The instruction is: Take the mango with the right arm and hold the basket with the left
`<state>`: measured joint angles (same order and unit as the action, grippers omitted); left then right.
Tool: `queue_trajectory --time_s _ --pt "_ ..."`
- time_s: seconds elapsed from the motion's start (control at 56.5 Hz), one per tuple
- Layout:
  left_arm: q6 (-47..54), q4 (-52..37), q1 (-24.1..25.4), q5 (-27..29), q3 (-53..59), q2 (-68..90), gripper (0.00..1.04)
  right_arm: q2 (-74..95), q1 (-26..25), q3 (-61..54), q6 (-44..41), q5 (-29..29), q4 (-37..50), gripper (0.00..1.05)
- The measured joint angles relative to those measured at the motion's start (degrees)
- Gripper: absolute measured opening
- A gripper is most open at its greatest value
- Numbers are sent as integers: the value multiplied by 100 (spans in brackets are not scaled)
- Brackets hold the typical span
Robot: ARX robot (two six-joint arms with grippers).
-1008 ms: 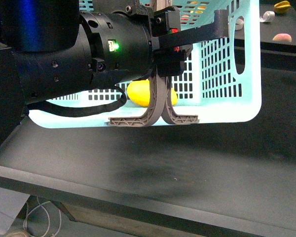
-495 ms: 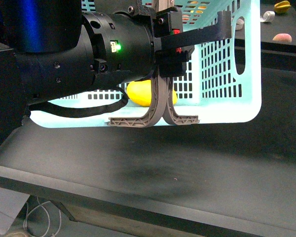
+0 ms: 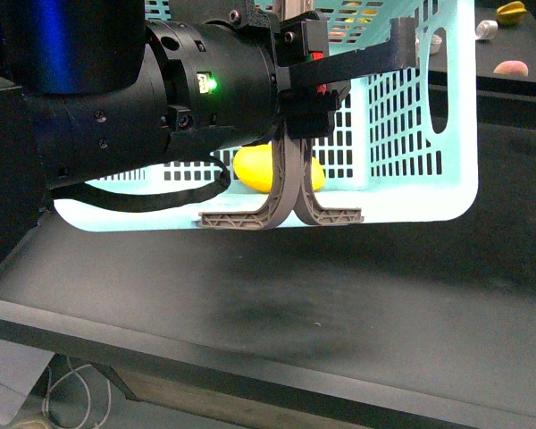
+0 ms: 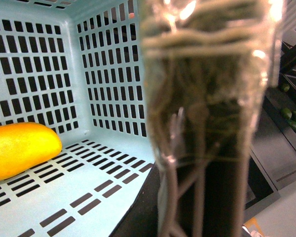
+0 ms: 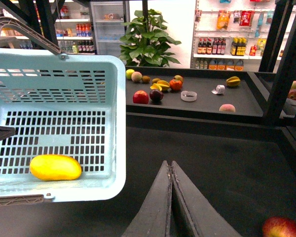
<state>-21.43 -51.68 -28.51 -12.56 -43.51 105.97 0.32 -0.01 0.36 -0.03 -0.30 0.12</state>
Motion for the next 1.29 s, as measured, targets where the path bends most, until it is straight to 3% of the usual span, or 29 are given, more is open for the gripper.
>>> queue_trajectory --time_s 0.265,0.513,0.655,0.796,1.15,1.291 --pt "0 0 0 2 0 0 5 0 0 0 -4 0 0 2" --pt "-2 0 0 0 0 0 5 0 0 0 -15 0 0 43" --pt "-2 0 0 0 0 0 5 0 0 0 -15 0 0 75" --pt "-2 0 0 0 0 0 5 0 0 0 -13 0 0 98" --pt "-2 0 0 0 0 0 5 0 0 0 -15 0 0 96" --pt "693 -409 -111 1399 -13 168 5 0 0 0 -17 -4 0 96"
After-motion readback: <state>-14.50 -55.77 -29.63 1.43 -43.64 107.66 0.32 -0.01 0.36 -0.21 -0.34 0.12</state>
